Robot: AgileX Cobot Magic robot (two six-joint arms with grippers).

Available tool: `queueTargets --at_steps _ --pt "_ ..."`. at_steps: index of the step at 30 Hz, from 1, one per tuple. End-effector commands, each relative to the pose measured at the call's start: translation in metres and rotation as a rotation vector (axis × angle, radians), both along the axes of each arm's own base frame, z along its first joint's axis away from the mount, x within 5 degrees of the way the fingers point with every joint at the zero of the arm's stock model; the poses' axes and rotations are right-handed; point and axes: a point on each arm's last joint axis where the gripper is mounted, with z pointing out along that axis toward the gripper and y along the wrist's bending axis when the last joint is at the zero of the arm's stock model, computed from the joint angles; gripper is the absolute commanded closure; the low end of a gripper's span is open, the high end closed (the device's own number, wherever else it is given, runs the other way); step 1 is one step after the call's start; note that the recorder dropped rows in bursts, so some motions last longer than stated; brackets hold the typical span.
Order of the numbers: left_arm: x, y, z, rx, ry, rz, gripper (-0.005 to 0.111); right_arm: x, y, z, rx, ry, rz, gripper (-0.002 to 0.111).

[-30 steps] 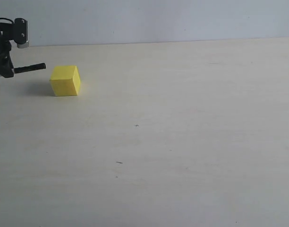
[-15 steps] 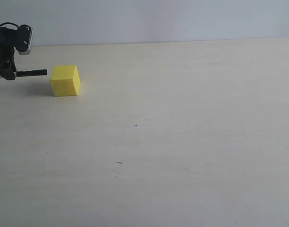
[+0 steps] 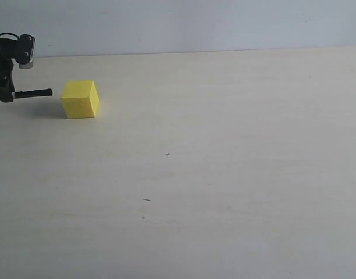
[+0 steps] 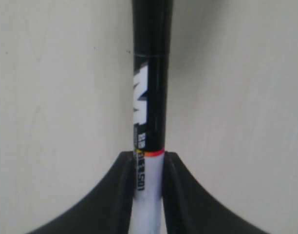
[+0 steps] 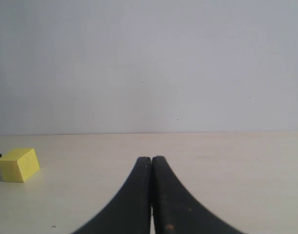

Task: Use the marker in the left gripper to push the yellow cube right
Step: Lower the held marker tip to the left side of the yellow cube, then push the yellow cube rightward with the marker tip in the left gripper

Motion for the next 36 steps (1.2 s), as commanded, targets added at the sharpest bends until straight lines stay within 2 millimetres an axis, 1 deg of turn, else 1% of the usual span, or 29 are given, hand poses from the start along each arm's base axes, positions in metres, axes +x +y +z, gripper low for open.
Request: queueTargets --at_steps 1,7,13,16,18,19,20,22,24,25,26,30,32,36 --pt "0.001 0.006 -0.006 0.012 0.031 -0.008 0.107 0.0 0.0 -0.001 -0.002 -0.006 -0.001 0.108" --pt "0.003 0.006 -0.02 0.011 0.044 -0.012 0.107 0.0 0.0 -0.001 -0.002 -0.006 -0.001 0.108" --pt "0.006 0.006 -0.023 0.011 0.026 -0.019 0.107 0.0 0.0 -0.001 -0.002 -0.006 -0.001 0.108" --pt "0.007 -0.002 -0.023 0.005 0.022 -0.035 0.107 0.0 0.0 -0.001 -0.002 -0.006 -0.001 0.108" --pt "0.008 -0.013 -0.022 0.001 0.009 -0.058 0.107 0.0 0.0 -0.001 -0.002 -0.006 -0.001 0.108" --pt "0.009 -0.026 -0.022 -0.014 0.003 -0.077 0.107 0.0 0.0 -0.001 -0.002 -0.006 -0.001 0.108" --pt "0.009 -0.034 -0.022 -0.019 0.003 -0.095 0.107 0.0 0.0 -0.001 -0.002 -0.006 -0.001 0.108" --pt "0.008 -0.062 -0.022 -0.026 0.003 -0.151 0.107 0.0 0.0 -0.001 -0.002 -0.006 -0.001 0.108" --pt "0.008 -0.074 -0.021 -0.025 -0.005 -0.177 0.107 0.0 0.0 -0.001 -0.002 -0.006 -0.001 0.108" --pt "0.008 -0.074 -0.021 -0.019 -0.01 -0.179 0.107 0.0 0.0 -0.001 -0.002 -0.006 -0.001 0.108" --pt "0.009 -0.068 -0.02 -0.019 -0.017 -0.166 0.107 0.0 0.0 -0.001 -0.002 -0.006 -0.001 0.108" --pt "0.011 -0.031 -0.018 -0.019 -0.031 -0.082 0.107 0.0 0.0 -0.001 -0.002 -0.006 -0.001 0.108" --pt "0.011 -0.022 -0.017 -0.023 -0.031 -0.044 0.107 0.0 0.0 -0.001 -0.002 -0.006 -0.001 0.108" --pt "0.011 -0.018 -0.017 -0.023 -0.026 -0.035 0.107 0.0 0.0 -0.001 -0.002 -0.006 -0.001 0.108"
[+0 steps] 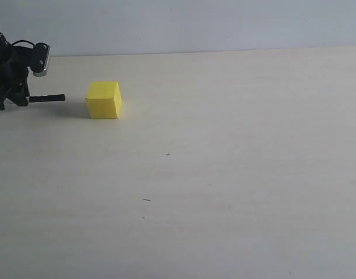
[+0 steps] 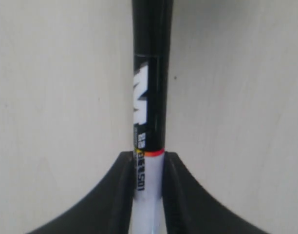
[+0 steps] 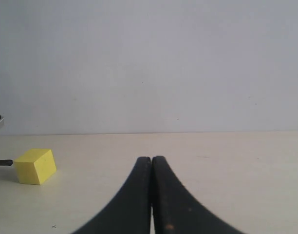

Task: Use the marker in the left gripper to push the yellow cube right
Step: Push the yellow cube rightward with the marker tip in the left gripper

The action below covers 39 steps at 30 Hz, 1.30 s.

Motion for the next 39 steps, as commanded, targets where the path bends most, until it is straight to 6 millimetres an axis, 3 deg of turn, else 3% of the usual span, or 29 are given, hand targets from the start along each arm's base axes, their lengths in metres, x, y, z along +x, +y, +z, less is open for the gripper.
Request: queueTargets --at_steps 1,6,10,13,18,22,28,36,39 --pt "0.001 0.0 0.006 -0.025 -0.012 0.026 0.107 0.0 0.0 -0.001 -0.002 -0.006 -0.001 0.108" --pt "0.0 -0.041 0.006 -0.037 -0.016 -0.052 0.107 0.0 0.0 -0.001 -0.002 -0.006 -0.001 0.108" --pt "-0.007 -0.103 0.007 -0.039 -0.019 -0.178 0.107 0.0 0.0 -0.001 -0.002 -0.006 -0.001 0.108" --pt "-0.005 -0.1 0.007 -0.037 -0.041 -0.167 0.107 0.0 0.0 -0.001 -0.002 -0.006 -0.001 0.108" --pt "0.001 -0.05 0.007 -0.03 -0.029 -0.045 0.107 0.0 0.0 -0.001 -0.002 -0.006 -0.001 0.108" --pt "0.0 -0.045 0.006 -0.029 -0.017 -0.034 0.107 0.0 0.0 -0.001 -0.002 -0.006 -0.001 0.108" --pt "-0.004 -0.075 0.006 -0.03 -0.012 -0.097 0.107 0.0 0.0 -0.001 -0.002 -0.006 -0.001 0.108" --pt "-0.023 -0.139 0.005 -0.009 0.059 -0.239 0.107 0.0 0.0 -0.001 -0.002 -0.006 -0.001 0.108" --pt "-0.024 -0.147 0.006 0.006 0.039 -0.265 0.107 0.0 0.0 -0.001 -0.002 -0.006 -0.001 0.108"
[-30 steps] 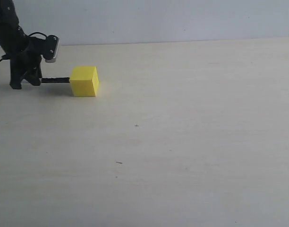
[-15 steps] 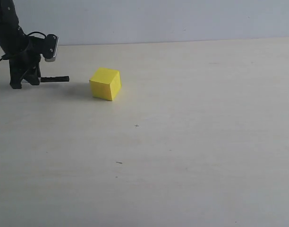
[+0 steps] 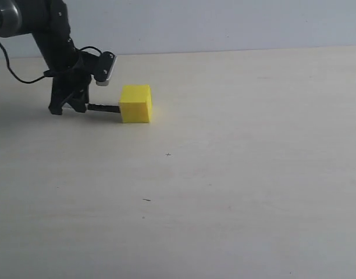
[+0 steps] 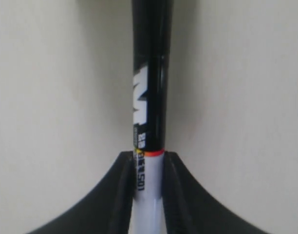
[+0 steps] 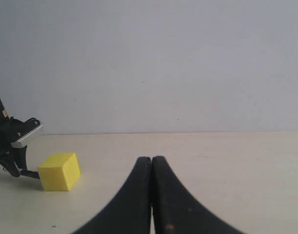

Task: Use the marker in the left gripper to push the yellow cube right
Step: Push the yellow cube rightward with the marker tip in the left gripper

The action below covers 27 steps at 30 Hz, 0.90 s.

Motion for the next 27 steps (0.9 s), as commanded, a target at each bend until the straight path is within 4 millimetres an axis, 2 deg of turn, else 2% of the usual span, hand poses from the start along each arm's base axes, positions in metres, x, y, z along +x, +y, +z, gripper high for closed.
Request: queueTargets --at_steps 1,3,13,27 --pt "-0.002 -0.014 0.006 0.003 -0.03 -0.03 0.107 0.0 0.0 -0.001 -0.002 -0.006 -0.001 0.108" --pt "-0.001 -0.013 0.006 0.002 -0.031 -0.026 0.107 0.0 0.0 -0.001 -0.002 -0.006 -0.001 0.108" --pt "0.004 0.016 0.006 0.007 -0.009 0.062 0.107 0.0 0.0 -0.001 -0.002 -0.006 -0.001 0.108" --pt "-0.001 0.016 0.006 0.013 0.049 0.124 0.107 0.0 0.0 -0.001 -0.002 -0.006 -0.001 0.108"
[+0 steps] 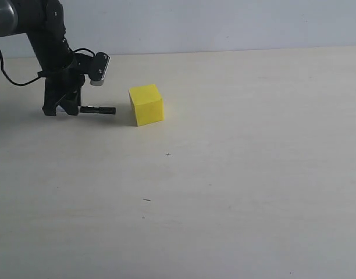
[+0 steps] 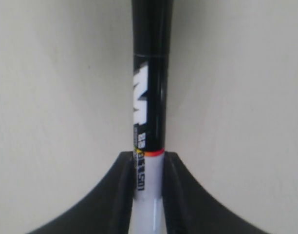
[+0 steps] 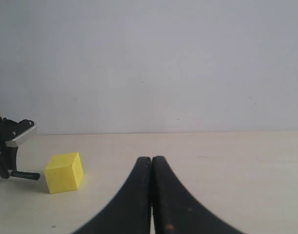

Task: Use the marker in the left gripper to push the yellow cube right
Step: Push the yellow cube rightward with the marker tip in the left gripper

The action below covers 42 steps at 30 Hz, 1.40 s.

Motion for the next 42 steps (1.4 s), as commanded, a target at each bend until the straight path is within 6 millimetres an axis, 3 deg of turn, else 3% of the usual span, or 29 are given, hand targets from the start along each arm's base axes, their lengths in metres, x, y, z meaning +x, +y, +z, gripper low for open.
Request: queueTargets --at_steps 1,5,14,18,26,31,36,40,42 --pt "0.0 -0.001 0.006 -0.01 -0.002 0.043 0.107 0.0 0.0 -0.001 -0.002 -0.006 -0.001 0.108" --pt "-0.002 -0.018 0.006 -0.036 -0.021 0.022 0.107 0.0 0.0 -0.001 -0.002 -0.006 -0.001 0.108" --pt "-0.003 -0.082 0.013 -0.145 -0.177 -0.036 0.107 0.0 0.0 -0.001 -0.002 -0.006 -0.001 0.108" --pt "-0.001 -0.082 0.019 -0.153 -0.151 0.027 0.107 0.0 0.0 -0.001 -0.002 -0.006 -0.001 0.108" --pt "-0.002 -0.061 0.018 -0.063 -0.078 0.041 0.107 0.0 0.0 -0.001 -0.002 -0.006 -0.001 0.108" --pt "-0.002 -0.063 0.018 -0.068 -0.09 0.039 0.107 0.0 0.0 -0.001 -0.002 -0.006 -0.001 0.108" --pt "-0.01 -0.084 0.018 -0.085 -0.079 0.002 0.107 0.0 0.0 -0.001 -0.002 -0.006 -0.001 0.108" --pt "-0.022 -0.126 0.019 -0.117 -0.137 -0.083 0.107 0.0 0.0 -0.001 -0.002 -0.006 -0.001 0.108" --pt "-0.025 -0.135 0.021 -0.12 -0.138 -0.093 0.107 0.0 0.0 -0.001 0.0 -0.006 0.0 0.108"
